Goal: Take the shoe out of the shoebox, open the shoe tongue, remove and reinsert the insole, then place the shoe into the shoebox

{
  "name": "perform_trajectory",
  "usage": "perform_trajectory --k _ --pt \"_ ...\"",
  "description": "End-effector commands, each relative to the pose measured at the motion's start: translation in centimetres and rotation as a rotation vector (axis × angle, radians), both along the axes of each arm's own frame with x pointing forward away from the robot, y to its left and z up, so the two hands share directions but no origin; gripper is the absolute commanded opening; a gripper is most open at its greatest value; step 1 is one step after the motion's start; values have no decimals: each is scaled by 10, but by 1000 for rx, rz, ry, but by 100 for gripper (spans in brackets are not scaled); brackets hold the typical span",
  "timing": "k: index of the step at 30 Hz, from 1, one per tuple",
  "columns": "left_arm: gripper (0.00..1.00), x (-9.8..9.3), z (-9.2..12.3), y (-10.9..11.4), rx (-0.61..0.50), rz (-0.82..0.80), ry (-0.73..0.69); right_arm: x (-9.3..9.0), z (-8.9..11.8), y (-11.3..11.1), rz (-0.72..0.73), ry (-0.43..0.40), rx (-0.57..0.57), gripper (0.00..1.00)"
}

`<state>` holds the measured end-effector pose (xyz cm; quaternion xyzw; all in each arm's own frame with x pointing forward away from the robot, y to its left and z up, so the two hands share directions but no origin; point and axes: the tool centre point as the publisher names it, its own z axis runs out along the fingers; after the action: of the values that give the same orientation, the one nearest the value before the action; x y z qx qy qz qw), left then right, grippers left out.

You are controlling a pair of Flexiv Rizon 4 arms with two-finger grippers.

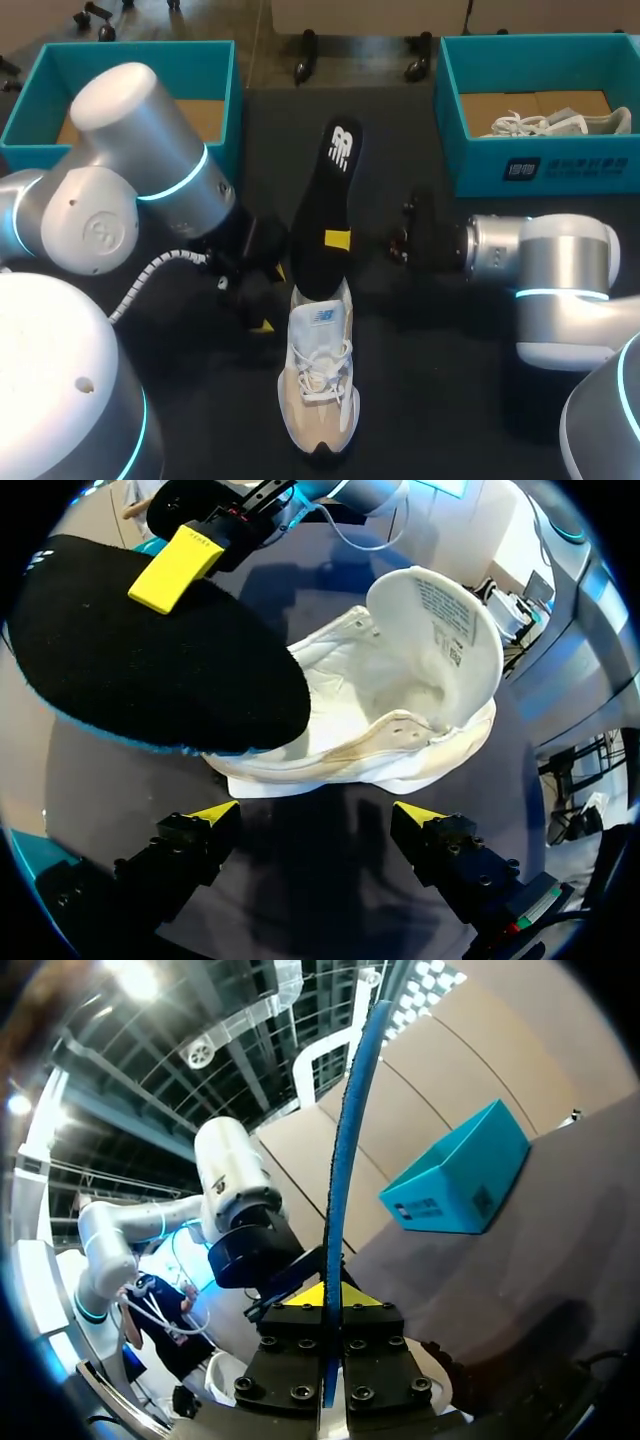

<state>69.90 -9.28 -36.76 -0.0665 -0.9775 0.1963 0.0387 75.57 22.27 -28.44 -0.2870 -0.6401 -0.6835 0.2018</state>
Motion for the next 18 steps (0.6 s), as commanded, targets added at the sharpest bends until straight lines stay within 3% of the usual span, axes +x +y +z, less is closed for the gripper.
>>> perform_trajectory --k 1,18 --pt "100 -2 -2 -3 7 4 -6 1 3 4 -9 8 -19 0" --pt "100 -3 2 -3 10 37 -33 4 -1 4 -39 8 -72 0"
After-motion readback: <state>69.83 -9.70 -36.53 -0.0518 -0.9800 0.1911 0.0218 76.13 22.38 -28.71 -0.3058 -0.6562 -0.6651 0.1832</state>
